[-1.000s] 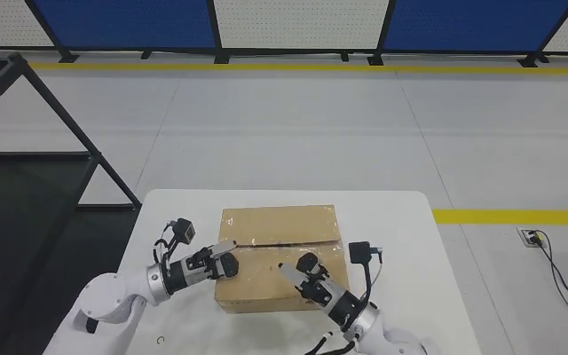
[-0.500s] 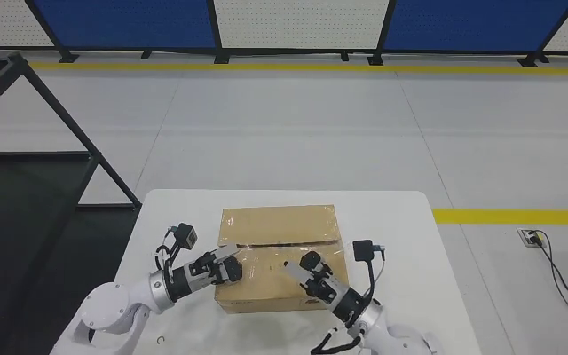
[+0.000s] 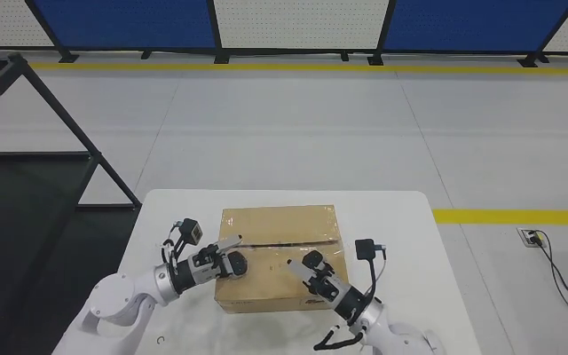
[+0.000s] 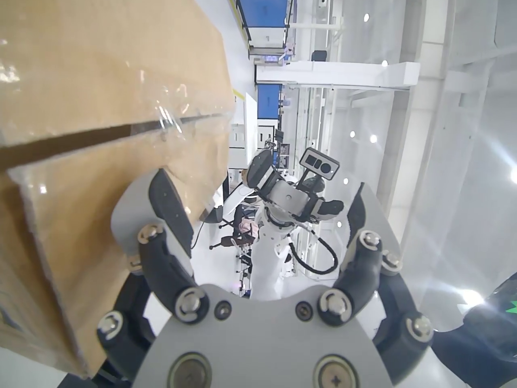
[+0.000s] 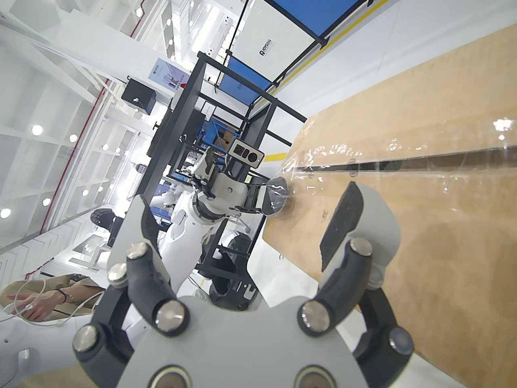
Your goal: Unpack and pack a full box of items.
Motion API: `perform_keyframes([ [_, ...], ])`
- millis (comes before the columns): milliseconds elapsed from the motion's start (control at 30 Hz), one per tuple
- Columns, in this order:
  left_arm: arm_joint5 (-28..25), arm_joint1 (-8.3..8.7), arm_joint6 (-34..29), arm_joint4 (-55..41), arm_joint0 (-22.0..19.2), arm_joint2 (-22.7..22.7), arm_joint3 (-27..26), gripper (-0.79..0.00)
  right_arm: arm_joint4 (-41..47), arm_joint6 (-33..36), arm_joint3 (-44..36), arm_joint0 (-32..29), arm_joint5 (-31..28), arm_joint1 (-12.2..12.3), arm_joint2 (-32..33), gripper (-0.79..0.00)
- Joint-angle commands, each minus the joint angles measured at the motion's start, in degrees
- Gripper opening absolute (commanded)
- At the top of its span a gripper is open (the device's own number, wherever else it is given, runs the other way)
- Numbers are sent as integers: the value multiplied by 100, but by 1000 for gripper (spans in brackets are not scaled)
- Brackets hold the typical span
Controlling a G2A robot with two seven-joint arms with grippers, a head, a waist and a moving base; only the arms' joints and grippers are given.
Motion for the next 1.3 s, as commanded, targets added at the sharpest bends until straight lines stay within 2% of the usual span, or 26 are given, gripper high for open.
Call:
perform_keyframes([
  [0, 33, -4, -8, 20, -25, 31, 22, 0, 16, -7, 5, 9, -5, 12, -16, 0],
  [367, 148, -40, 272, -96, 27, 105, -39, 0, 75, -17, 29, 86, -24, 85, -93, 0],
  [600, 79, -39, 488, -113, 250, 17, -288, 0, 133, 16, 102, 158, -69, 131, -142, 0],
  [800, -39, -11, 757, -112, 583, -250, -550, 0, 132, 39, 118, 201, -62, 167, -208, 0],
  [967, 187, 9, 770, -13, 728, -312, -688, 0, 145, 37, 106, 231, -58, 196, -252, 0],
  [1200, 396, -9, 894, 79, 695, -203, -734, -3, 169, -2, 98, 207, -83, 241, -266, 0],
  [1267, 405, -13, 933, 96, 689, -199, -735, -129, 183, -14, 112, 193, -94, 256, -255, 0],
])
